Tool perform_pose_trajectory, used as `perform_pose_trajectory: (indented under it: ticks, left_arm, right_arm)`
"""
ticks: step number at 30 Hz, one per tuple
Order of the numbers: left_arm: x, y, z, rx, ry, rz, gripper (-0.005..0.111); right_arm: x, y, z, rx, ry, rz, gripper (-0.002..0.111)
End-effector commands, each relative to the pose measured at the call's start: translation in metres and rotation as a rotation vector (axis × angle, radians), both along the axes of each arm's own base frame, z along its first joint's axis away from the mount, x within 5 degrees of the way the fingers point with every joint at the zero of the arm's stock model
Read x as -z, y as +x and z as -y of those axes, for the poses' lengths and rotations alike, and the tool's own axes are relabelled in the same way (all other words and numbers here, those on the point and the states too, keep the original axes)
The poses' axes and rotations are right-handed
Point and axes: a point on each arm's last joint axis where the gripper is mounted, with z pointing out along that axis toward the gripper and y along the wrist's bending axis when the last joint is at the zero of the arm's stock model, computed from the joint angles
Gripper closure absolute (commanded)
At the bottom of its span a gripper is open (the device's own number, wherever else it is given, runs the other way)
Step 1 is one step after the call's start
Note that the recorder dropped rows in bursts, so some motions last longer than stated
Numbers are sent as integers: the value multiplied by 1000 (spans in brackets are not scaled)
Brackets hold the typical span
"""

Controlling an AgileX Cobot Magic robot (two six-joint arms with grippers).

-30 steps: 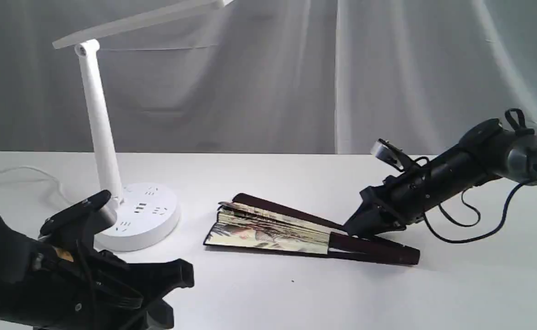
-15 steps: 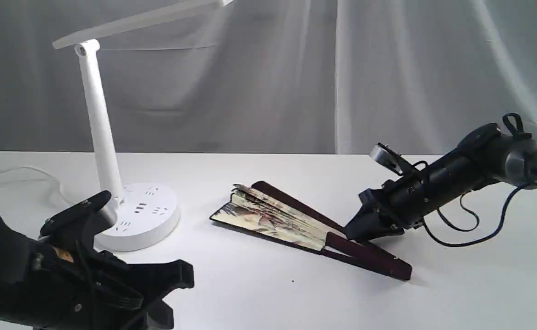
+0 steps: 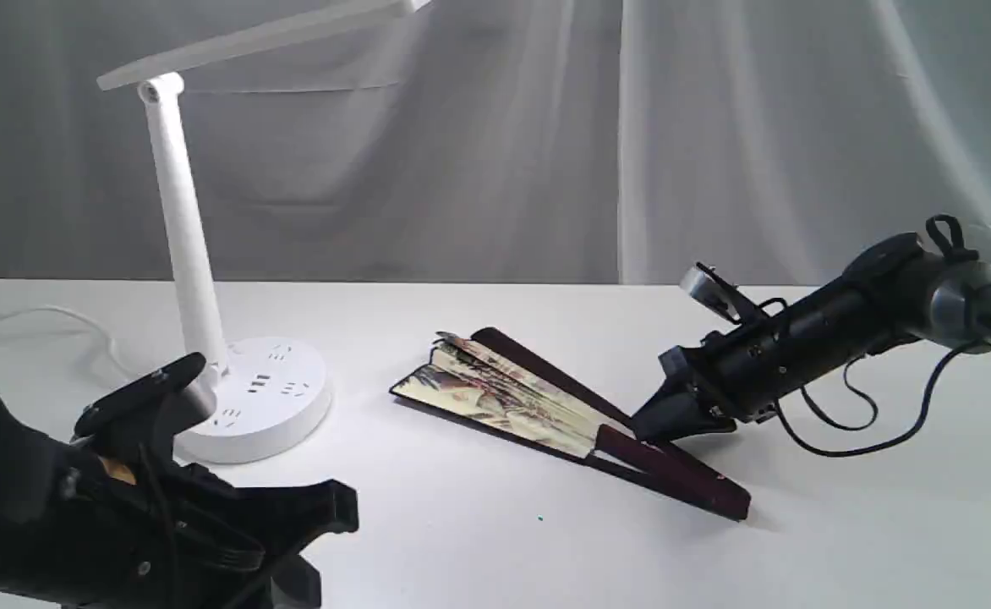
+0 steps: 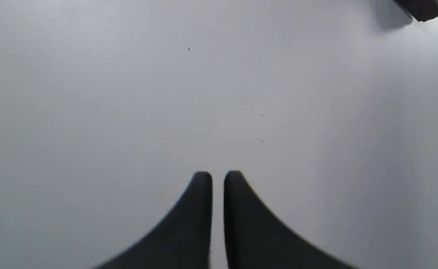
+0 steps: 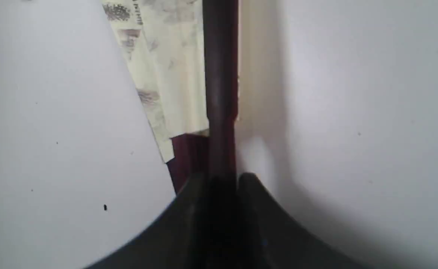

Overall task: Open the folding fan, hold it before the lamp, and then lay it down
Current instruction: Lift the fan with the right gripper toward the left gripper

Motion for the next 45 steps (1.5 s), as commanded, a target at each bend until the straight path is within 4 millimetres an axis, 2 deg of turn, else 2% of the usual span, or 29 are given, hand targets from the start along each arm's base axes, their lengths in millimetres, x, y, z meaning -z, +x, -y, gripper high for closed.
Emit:
perform_pose_trajectory:
  ticks: [1, 5, 10, 15, 17, 19, 22, 27, 31, 35, 39, 41, 45]
  left_arm:
    - [-2, 1, 3, -15, -24, 4, 101]
    - [-11, 3, 4, -55, -84, 45, 89]
    - [-34, 4, 4, -145, -204, 128, 71]
    - [-52, 1, 1, -206, -277, 180, 67]
    - [-56, 0, 0, -211, -285, 196, 67]
    - [-57, 1, -1, -214, -286, 203, 67]
    - [-56, 3, -2, -230, -281, 219, 67]
    - [-53, 10, -3, -331, -318, 215, 67]
    - [-49, 14, -2, -408, -370, 171, 67]
    - [-45, 16, 0, -477, -425, 115, 67]
    - [-45, 17, -1, -491, -427, 116, 67]
    - [-43, 17, 1, -489, -436, 93, 67]
    - [-25, 23, 5, -570, -467, -7, 67]
  right_arm:
    - [-15, 2, -3, 22, 34, 29, 108]
    - [-44, 2, -4, 37, 50, 71, 108]
    - [-67, 3, -7, 112, 117, 39, 108]
    - [-90, 3, -11, 172, 232, 23, 108]
    - [-94, -4, -11, 171, 230, 10, 108]
    - [-89, -14, -12, 167, 235, -21, 108]
    - [-87, -36, -12, 144, 280, -18, 108]
    - [-98, -71, -15, 139, 358, 5, 108]
    - [-108, -90, -18, 169, 425, 11, 108]
    - [-112, -99, -18, 179, 454, 31, 108]
    - [-98, -98, -18, 181, 446, -2, 108]
    - [-98, -96, -18, 193, 460, -5, 108]
    - [-105, -92, -18, 244, 532, 10, 108]
